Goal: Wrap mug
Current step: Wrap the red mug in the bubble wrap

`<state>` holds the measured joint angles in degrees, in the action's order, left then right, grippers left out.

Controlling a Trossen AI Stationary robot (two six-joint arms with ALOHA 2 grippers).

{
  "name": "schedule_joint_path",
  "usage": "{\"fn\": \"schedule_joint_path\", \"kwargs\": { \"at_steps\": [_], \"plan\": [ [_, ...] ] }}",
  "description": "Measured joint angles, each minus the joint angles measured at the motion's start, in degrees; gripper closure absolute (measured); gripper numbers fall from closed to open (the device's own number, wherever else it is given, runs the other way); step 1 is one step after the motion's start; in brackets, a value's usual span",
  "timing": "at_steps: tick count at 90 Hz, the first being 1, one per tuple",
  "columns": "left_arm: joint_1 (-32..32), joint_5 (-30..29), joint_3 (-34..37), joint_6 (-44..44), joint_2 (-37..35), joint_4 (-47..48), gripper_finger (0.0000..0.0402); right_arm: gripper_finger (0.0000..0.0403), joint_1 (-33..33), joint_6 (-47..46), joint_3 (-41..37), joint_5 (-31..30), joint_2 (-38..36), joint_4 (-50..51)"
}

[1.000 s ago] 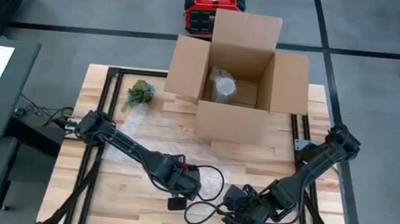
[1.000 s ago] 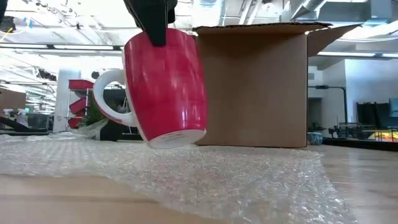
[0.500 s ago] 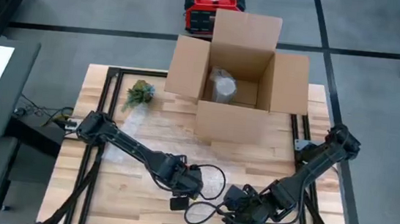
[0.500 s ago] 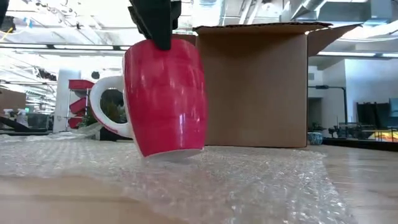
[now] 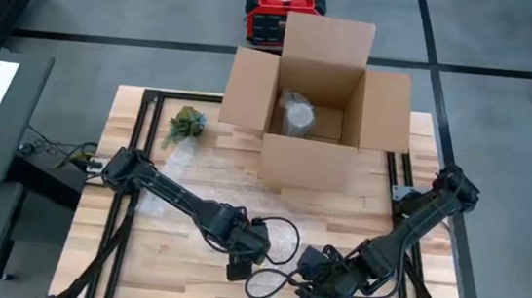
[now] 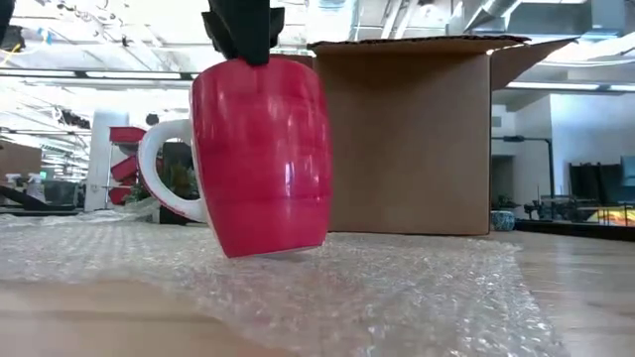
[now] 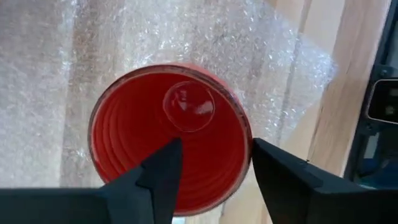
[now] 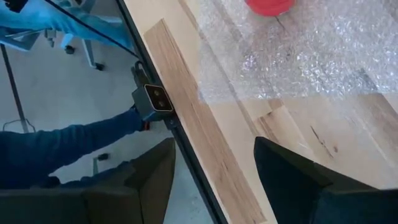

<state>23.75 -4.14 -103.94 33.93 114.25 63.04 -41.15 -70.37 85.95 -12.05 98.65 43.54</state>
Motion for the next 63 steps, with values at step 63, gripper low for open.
{"fn": "schedule_joint_path", "kwargs": {
  "at_steps": [63],
  "plan": [
    [2.3,1.0,3.0,-19.8,0.3,-3.7,0.0237,0.0196,0.2,2.0,0.0,0.0,0.0,-0.3]
  ]
}}
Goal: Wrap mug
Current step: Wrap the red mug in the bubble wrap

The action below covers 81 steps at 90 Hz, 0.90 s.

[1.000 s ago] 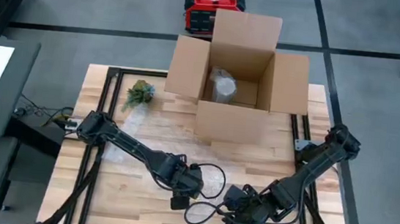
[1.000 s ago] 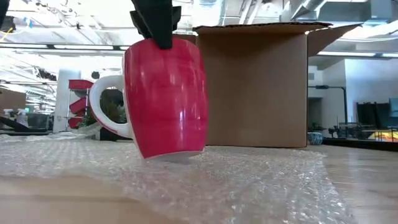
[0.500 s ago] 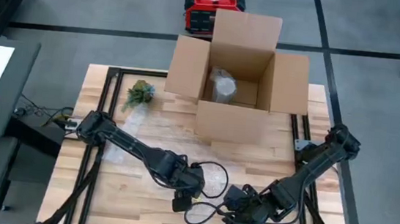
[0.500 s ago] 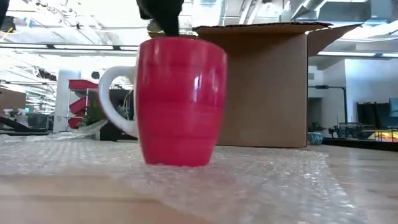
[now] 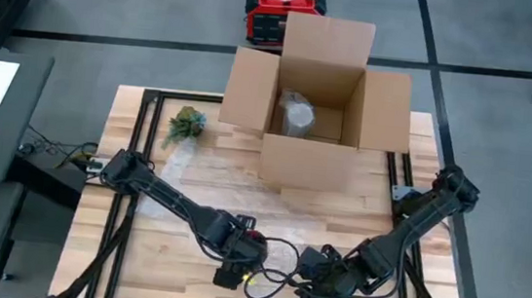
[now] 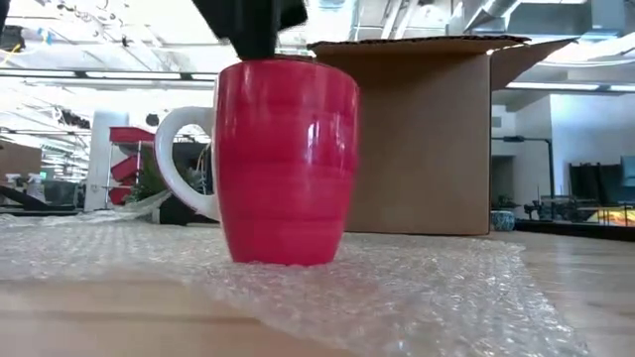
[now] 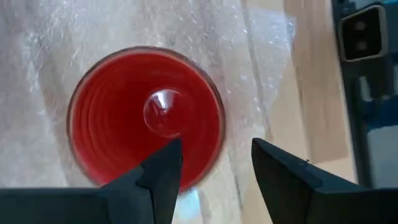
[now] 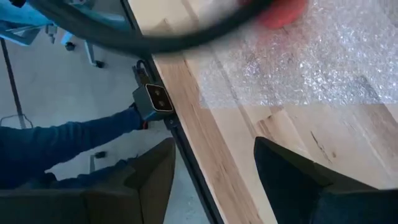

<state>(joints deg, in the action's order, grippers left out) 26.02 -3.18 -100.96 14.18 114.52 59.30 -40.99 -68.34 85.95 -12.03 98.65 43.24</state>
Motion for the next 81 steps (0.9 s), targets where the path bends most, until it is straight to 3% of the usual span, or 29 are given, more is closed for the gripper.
{"fn": "schedule_joint_path", "kwargs": {
  "at_steps": [11,32,61,81],
  "plan": [
    [0.1,0.2,2.8,0.0,0.0,-3.1,0.0277,0.0196,0.0,0.0,0.0,0.0,0.0,0.0],
    [0.1,-0.2,3.2,1.4,0.1,-4.8,0.039,0.0196,0.1,-0.2,0.0,0.0,0.0,0.0],
    [0.3,-2.6,-3.3,4.6,0.1,1.0,0.0399,0.0196,-0.2,-1.2,1.6,0.0,0.0,1.0],
    [-1.6,-3.7,-1.6,4.6,0.0,0.6,0.04,0.0196,-0.1,-1.2,1.7,-0.3,0.0,2.9]
  ]
}}
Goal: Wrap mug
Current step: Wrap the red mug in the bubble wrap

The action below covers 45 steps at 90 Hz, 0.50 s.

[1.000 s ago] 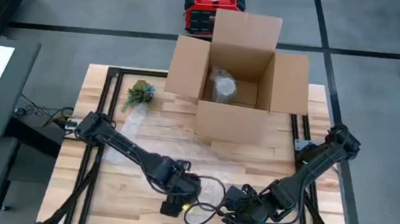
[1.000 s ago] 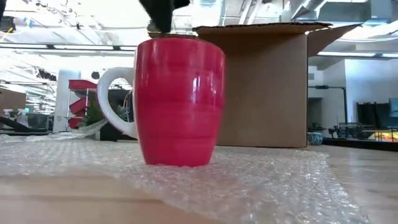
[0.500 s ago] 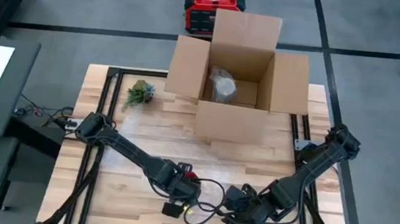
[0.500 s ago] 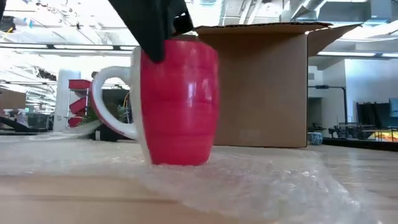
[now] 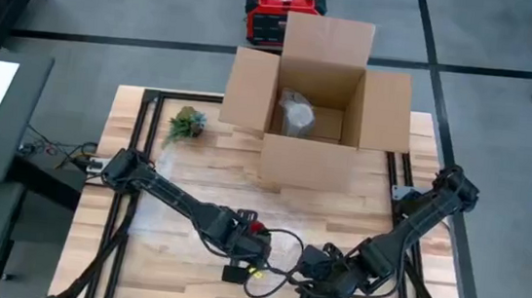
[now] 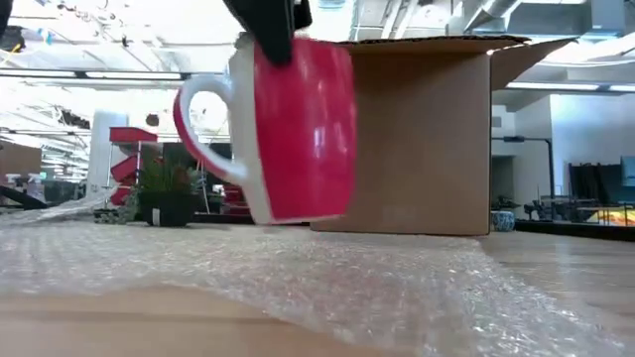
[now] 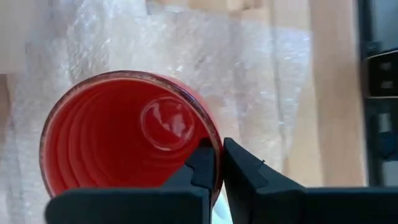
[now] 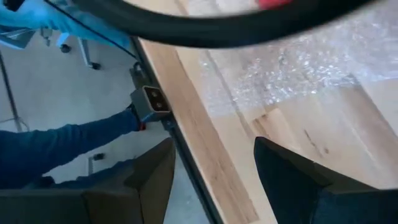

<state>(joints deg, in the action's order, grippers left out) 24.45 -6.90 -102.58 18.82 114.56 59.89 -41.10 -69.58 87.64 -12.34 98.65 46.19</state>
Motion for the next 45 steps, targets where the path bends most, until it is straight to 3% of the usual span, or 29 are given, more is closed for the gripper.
{"fn": "schedule_joint_path", "kwargs": {
  "at_steps": [33,45],
  "plan": [
    [-0.2,0.2,0.2,0.8,0.0,8.7,0.0401,0.0196,-1.0,-1.3,0.0,0.0,0.0,0.1],
    [-0.2,0.2,0.2,0.8,0.0,7.6,0.0401,0.0196,-1.0,-1.4,0.0,0.0,0.0,0.2]
  ]
}}
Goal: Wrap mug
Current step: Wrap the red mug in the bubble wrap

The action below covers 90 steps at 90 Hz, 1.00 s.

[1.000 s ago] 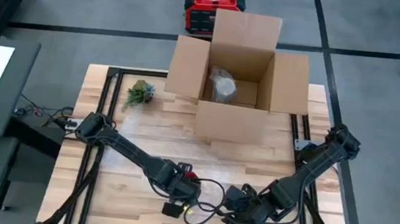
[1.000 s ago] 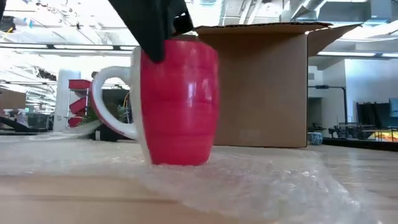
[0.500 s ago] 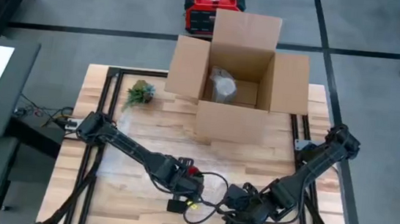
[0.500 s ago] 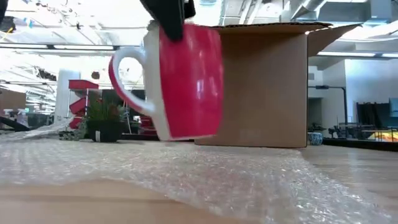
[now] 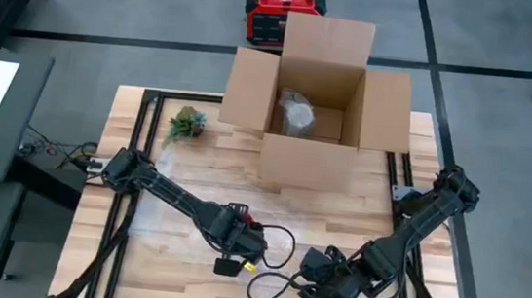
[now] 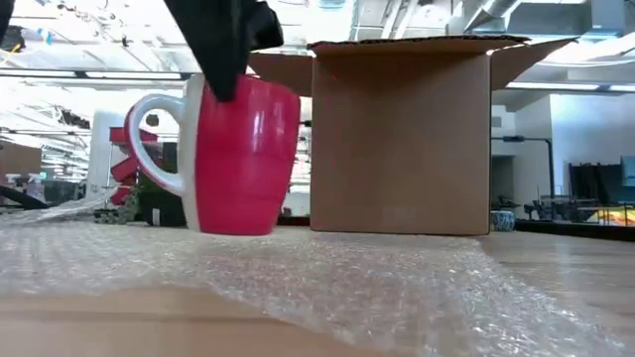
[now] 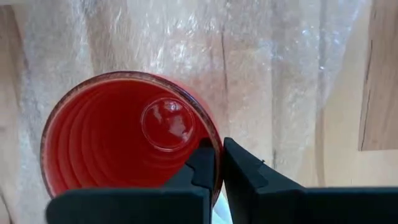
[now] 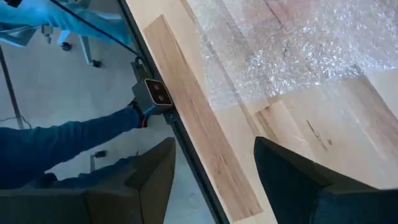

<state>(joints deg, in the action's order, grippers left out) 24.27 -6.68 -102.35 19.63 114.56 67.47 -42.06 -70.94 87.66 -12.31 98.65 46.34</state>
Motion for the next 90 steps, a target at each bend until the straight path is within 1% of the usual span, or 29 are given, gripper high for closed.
{"fn": "schedule_joint_path", "kwargs": {
  "at_steps": [34,61,76,90],
  "plan": [
    [0.0,0.1,0.1,0.7,0.0,-2.6,0.0401,0.0196,0.0,0.2,0.0,0.0,0.0,-0.1],
    [0.0,0.6,4.0,1.7,-0.1,-5.5,0.0401,0.0196,0.0,0.3,0.0,0.0,0.0,-0.1],
    [0.0,0.6,4.1,2.5,-0.2,-5.9,0.0401,0.0196,0.0,0.0,0.0,0.0,0.0,-0.3],
    [0.0,0.6,4.2,3.0,-0.2,-6.2,0.0389,0.0196,0.1,0.4,0.0,0.0,0.0,-0.5]
  ]
}}
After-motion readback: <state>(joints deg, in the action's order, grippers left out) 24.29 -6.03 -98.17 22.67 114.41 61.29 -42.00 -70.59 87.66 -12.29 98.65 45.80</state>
